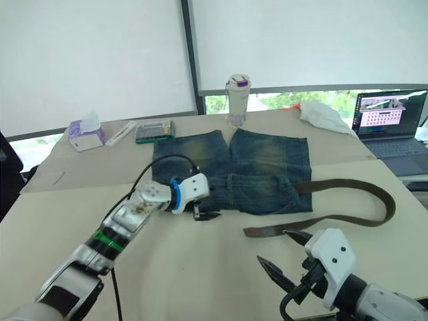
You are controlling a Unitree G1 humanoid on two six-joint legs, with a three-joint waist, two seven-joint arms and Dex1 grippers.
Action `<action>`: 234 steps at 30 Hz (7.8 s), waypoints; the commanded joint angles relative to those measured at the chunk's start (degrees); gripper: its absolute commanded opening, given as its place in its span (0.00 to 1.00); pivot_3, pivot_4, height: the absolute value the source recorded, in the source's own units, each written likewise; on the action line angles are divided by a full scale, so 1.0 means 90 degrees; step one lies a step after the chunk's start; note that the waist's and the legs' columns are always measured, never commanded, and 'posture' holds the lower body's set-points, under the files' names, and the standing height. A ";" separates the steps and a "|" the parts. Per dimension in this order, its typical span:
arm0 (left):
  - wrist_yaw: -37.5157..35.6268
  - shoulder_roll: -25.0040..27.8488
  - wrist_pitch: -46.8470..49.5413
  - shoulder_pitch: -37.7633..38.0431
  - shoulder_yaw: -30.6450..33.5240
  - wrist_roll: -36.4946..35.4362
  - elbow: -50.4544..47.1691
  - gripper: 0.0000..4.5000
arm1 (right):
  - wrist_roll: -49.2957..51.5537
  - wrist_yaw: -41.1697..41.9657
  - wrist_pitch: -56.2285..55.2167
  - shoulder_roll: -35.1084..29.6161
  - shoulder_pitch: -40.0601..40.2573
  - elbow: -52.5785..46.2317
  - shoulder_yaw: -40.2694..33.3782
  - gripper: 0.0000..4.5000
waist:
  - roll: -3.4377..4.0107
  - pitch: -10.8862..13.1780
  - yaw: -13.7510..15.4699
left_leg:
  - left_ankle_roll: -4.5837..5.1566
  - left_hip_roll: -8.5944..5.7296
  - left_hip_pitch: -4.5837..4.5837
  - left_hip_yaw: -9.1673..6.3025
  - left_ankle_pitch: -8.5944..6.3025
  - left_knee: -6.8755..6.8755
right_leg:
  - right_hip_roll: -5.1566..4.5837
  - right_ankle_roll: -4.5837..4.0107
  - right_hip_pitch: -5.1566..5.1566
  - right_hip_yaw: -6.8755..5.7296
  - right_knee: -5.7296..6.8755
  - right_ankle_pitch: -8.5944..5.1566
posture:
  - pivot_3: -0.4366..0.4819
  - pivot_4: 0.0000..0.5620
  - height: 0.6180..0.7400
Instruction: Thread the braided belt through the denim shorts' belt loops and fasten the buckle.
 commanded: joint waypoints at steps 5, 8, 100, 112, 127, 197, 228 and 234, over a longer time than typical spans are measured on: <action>-0.0299 -0.0256 -0.1341 -0.0834 -0.0224 0.0774 0.2071 0.52 | 0.0051 -0.0480 -0.0450 -0.0353 0.0167 -0.0186 0.0226 1.00 | -0.0009 -0.0001 0.0006 | 0.0001 0.0000 0.0001 0.0002 0.0001 0.0003 | 0.0003 0.0002 0.0000 -0.0003 0.0007 -0.0001 | 0.48 0.27 1.00; -0.1044 -0.0153 -0.1738 -0.0679 -0.0165 0.0529 0.1899 0.29 | 0.0002 -0.0571 -0.0497 -0.0449 0.0280 -0.0186 0.0257 1.00 | -0.0010 -0.0002 -0.0005 | 0.0003 -0.0003 0.0005 0.0002 0.0001 0.0003 | 0.0006 0.0004 0.0004 -0.0003 0.0012 -0.0002 | 0.48 0.27 1.00; -0.1670 0.0311 0.4272 0.1501 0.2074 -0.5328 -0.4061 0.00 | 0.0626 0.2123 0.2968 -0.1295 -0.3604 0.1128 0.1234 0.00 | -0.0015 -0.0010 -0.0020 | -0.0003 0.0003 0.0007 0.0001 0.0003 0.0008 | -0.0006 0.0011 -0.0013 0.0000 0.0042 -0.0006 | 0.48 0.27 1.00; 0.1847 -0.1911 0.5325 0.1019 0.3464 -0.5770 -0.2381 0.00 | 0.3695 0.0167 0.2817 -0.0309 -0.2942 0.1071 -0.2171 0.60 | -0.0032 -0.0006 0.0070 | -0.0001 -0.0003 0.0006 0.0001 0.0003 0.0013 | -0.0005 0.0008 -0.0007 0.0009 0.0047 -0.0004 | 0.48 0.27 1.00; 0.3861 -0.3097 0.6296 0.0334 0.4910 -0.7546 -0.1854 0.00 | 0.3874 -0.4229 0.1601 0.2147 -0.4829 0.1555 0.1366 0.60 | -0.0018 -0.0024 -0.0021 | -0.0019 -0.0004 0.0003 -0.0001 0.0013 0.0012 | -0.0004 0.0008 -0.0024 0.0007 0.0056 -0.0004 | 0.48 0.27 1.00; 0.6114 -0.2667 0.5183 0.0806 0.4589 -1.0481 -0.2082 0.00 | 0.3140 -0.4736 0.0426 0.3215 -0.5731 0.2842 0.1507 0.00 | 0.0025 -0.0050 -0.0189 | -0.0022 -0.0005 0.0005 -0.0008 0.0015 0.0000 | 0.0001 0.0007 -0.0030 0.0004 0.0047 -0.0004 | 0.48 0.27 1.00; 0.6984 -0.2614 0.4896 0.0748 0.4570 -1.1616 -0.1951 0.00 | 0.2031 -0.2932 -0.0171 0.4431 -0.5673 0.3159 0.1766 0.75 | 0.0024 -0.0048 -0.0192 | -0.0025 -0.0006 0.0007 -0.0015 0.0016 -0.0003 | 0.0002 0.0007 -0.0032 0.0002 0.0044 -0.0004 | 0.48 0.27 1.00; 0.7052 -0.2572 0.4848 0.0804 0.4480 -1.1780 -0.2016 0.00 | 0.2273 -0.3006 -0.0171 0.4576 -0.5859 0.3213 0.1660 0.75 | 0.0025 -0.0048 -0.0196 | -0.0025 -0.0006 0.0007 -0.0015 0.0016 -0.0005 | 0.0002 0.0007 -0.0033 0.0003 0.0044 -0.0004 | 0.48 0.27 1.00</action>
